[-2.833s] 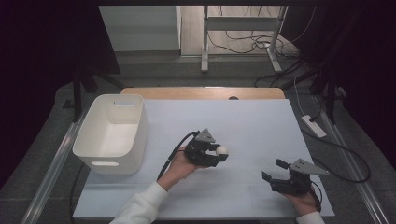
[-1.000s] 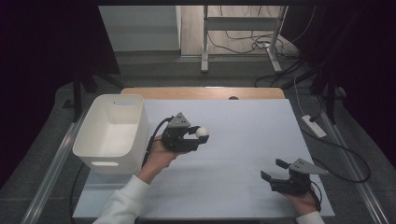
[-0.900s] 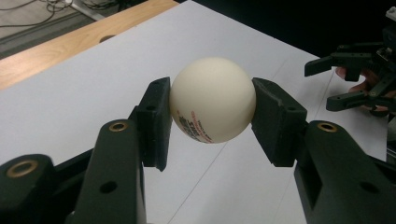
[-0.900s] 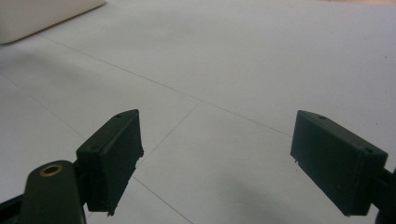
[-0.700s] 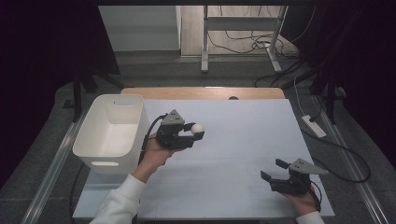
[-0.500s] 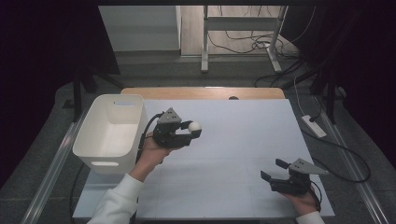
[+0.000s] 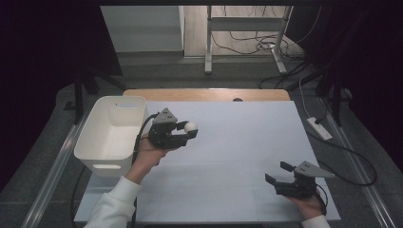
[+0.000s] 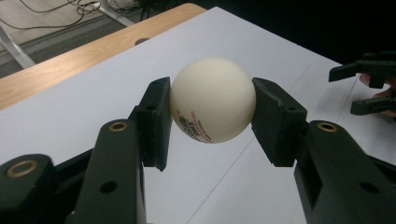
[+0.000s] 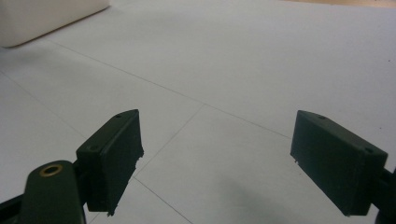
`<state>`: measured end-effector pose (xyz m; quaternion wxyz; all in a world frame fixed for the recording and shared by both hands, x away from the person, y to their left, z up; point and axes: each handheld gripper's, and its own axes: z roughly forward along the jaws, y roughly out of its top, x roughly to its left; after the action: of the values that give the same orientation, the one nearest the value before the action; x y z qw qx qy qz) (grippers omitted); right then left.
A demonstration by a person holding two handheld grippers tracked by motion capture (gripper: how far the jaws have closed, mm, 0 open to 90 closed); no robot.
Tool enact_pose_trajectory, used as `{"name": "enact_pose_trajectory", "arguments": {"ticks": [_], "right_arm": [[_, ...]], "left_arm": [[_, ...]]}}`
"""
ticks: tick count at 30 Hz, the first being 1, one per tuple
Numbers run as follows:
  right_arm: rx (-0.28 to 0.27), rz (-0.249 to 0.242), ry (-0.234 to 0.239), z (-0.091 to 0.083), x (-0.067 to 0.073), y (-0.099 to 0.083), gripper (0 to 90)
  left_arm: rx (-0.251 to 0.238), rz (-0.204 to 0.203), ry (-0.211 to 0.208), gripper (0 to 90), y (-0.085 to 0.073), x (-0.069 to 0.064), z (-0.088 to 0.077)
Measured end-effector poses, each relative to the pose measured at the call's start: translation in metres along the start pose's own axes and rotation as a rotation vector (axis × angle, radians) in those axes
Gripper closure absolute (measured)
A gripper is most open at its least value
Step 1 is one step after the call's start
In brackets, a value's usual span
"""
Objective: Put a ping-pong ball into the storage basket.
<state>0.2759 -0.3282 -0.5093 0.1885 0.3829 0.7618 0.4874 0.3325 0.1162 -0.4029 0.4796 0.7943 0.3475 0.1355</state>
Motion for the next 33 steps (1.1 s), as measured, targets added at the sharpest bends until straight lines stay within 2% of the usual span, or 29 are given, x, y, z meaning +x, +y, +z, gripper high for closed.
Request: {"name": "enact_pose_trajectory", "arguments": {"ticks": [5, 13, 23, 33], "right_arm": [[-0.008, 0.01, -0.001, -0.001, -0.001, 0.0, 16.8], [-0.014, 0.015, -0.001, -0.004, 0.001, 0.0, 16.9], [-0.015, 0.008, 0.003, -0.005, 0.003, -0.001, 17.0], [-0.011, 0.006, -0.004, -0.005, 0.004, -0.001, 17.0]], "left_arm": [[-0.002, -0.005, 0.007, 50.6, 0.003, 0.002, -0.004], [-0.013, -0.015, 0.07, 50.6, 0.004, 0.003, -0.023], [-0.037, -0.019, 0.074, 50.7, 0.009, 0.005, -0.035], [-0.07, -0.043, 0.113, 50.6, 0.008, 0.013, -0.049]]}}
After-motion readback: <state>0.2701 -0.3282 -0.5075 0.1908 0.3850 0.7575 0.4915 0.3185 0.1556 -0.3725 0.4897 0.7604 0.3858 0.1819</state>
